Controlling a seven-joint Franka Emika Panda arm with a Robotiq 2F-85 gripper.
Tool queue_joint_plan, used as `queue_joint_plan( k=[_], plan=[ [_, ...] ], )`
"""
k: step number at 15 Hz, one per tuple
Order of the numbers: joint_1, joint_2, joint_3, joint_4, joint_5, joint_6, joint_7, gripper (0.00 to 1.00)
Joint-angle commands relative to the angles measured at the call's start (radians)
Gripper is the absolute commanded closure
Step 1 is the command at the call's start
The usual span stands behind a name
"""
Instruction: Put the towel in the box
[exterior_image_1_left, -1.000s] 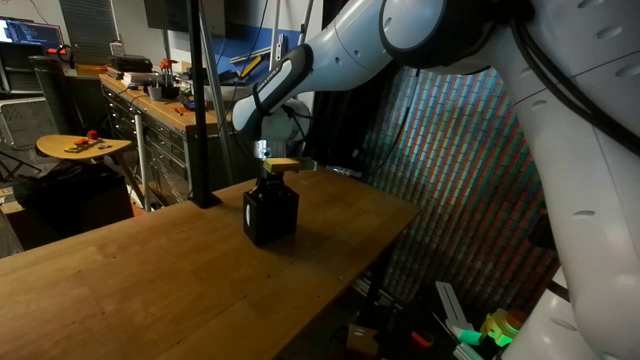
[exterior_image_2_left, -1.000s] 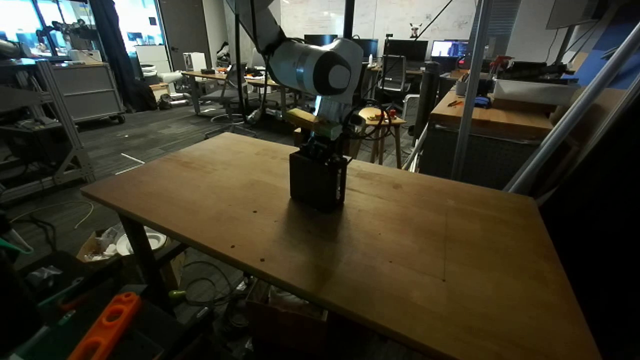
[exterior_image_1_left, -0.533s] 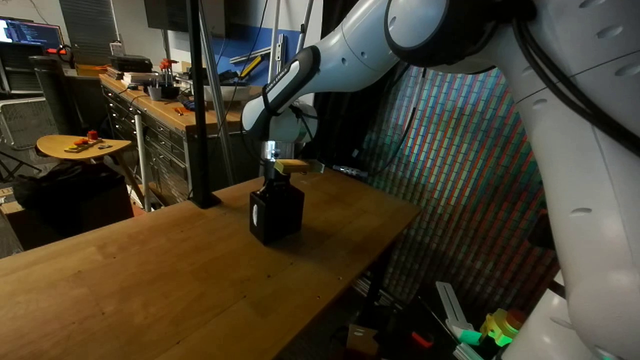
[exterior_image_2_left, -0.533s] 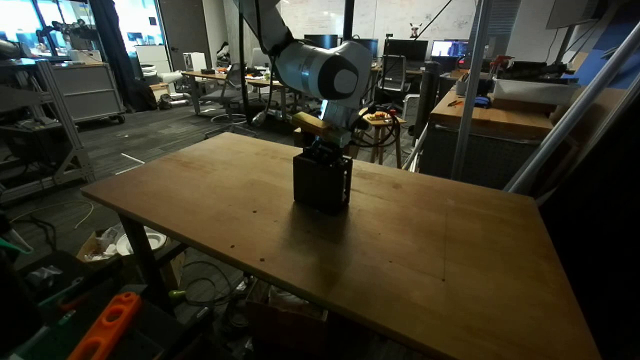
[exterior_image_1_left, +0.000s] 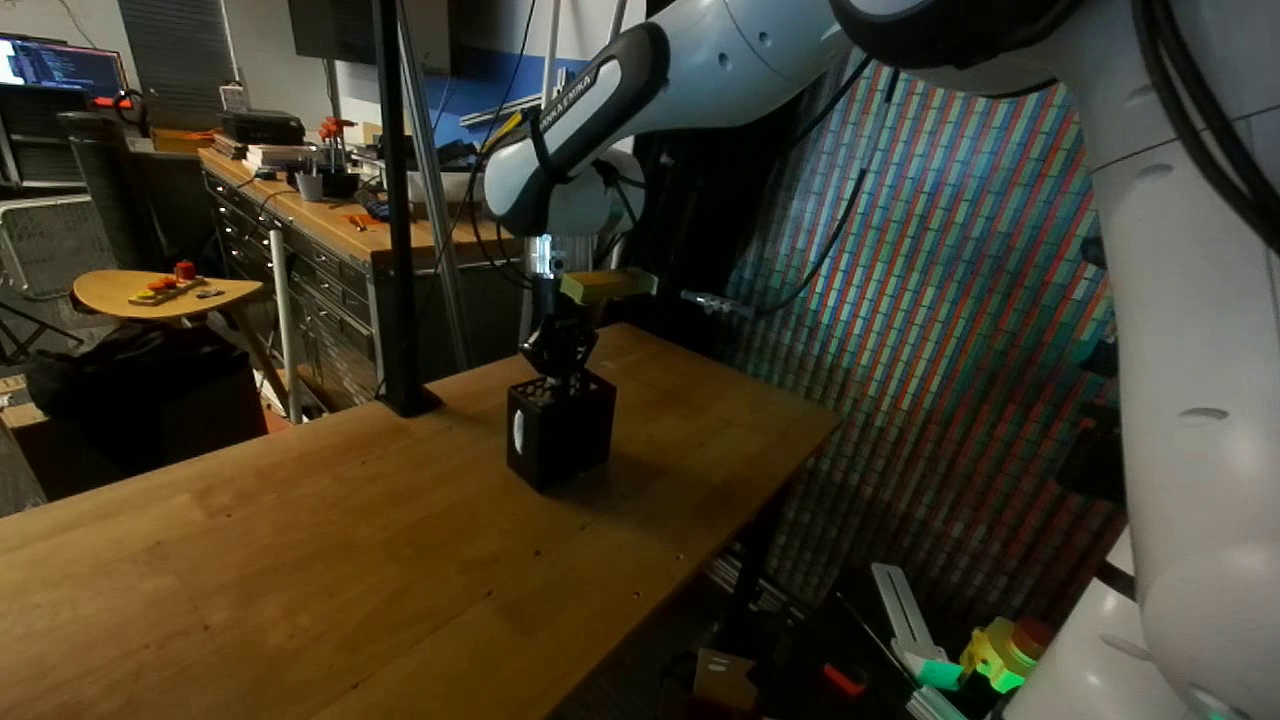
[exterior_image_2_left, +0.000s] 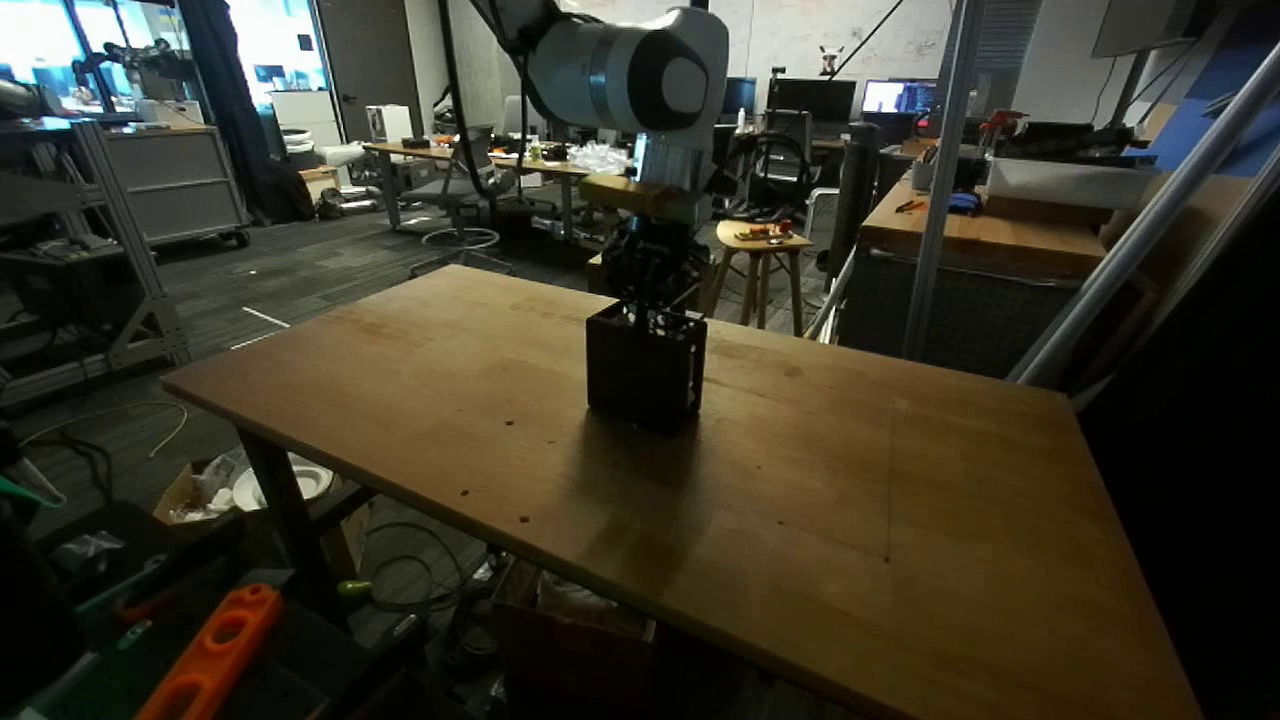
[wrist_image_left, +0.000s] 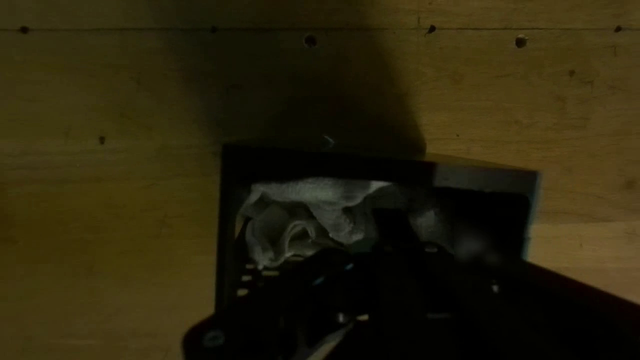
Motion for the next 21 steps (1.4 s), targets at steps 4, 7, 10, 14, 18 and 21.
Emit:
queue_joint_plan(
  k=[4,7,10,14,18,21],
  plan=[
    [0.053,-0.131,-0.004,-0.015,-0.057,-0.024,0.005,1.00],
    [0.060,-0.150,0.010,-0.014,-0.028,-0.003,-0.013,1.00],
    [0.054,-0.193,0.026,-0.031,0.009,0.040,-0.042,1.00],
    [0.055,-0.243,0.025,-0.033,0.021,0.054,-0.065,1.00],
    [0.065,-0.224,0.016,0.000,0.014,0.026,-0.051,0.91],
    [0.065,-0.213,0.016,-0.001,0.014,0.025,-0.051,0.73]
  ],
)
